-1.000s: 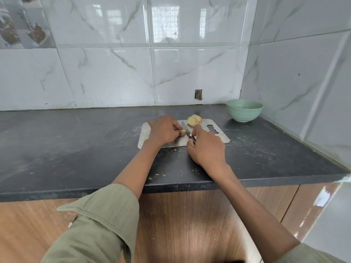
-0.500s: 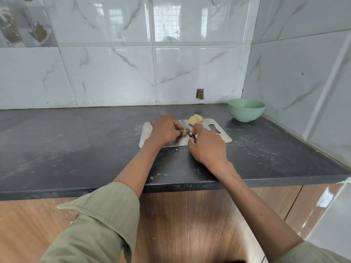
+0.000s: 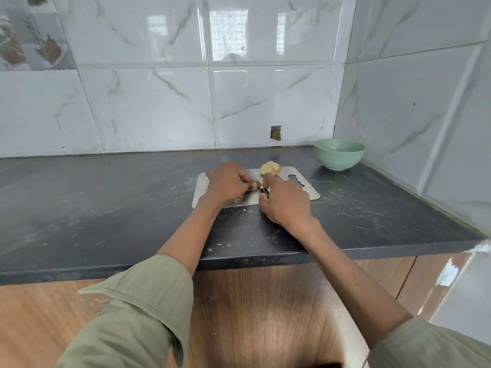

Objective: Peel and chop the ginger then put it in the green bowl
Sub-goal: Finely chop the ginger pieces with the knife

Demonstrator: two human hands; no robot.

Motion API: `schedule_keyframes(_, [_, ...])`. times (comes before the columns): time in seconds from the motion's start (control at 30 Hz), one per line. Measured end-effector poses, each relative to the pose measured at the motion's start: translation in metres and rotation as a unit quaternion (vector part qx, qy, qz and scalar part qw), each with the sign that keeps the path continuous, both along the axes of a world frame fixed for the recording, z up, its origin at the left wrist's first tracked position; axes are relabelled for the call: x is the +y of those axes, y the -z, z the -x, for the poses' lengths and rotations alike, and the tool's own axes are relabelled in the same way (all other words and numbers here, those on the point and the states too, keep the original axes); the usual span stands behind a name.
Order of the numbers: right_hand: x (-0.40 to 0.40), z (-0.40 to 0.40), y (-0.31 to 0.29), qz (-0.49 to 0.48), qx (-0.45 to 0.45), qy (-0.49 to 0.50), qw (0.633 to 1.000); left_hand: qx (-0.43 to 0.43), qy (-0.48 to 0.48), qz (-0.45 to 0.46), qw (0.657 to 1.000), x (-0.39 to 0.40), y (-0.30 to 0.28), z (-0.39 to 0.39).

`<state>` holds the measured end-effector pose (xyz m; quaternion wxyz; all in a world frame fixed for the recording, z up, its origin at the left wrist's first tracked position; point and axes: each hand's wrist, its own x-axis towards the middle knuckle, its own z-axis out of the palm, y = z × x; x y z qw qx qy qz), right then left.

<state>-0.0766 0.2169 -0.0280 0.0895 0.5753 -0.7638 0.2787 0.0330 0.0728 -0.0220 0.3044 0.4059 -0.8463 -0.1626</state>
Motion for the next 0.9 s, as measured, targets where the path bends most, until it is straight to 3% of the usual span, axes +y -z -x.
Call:
schedule_keyframes(0.4, [0.01,-0.007,0.008,0.037,0.002,0.011,0.999,-0.035,0.0,0.003,0.999,-0.003,-0.002,-0.005])
schedule_keyframes(0.9, [0.011,-0.008,0.007,0.037,-0.006,0.003,0.999,-0.018,-0.006,0.022,1.0,0.004,-0.004,-0.001])
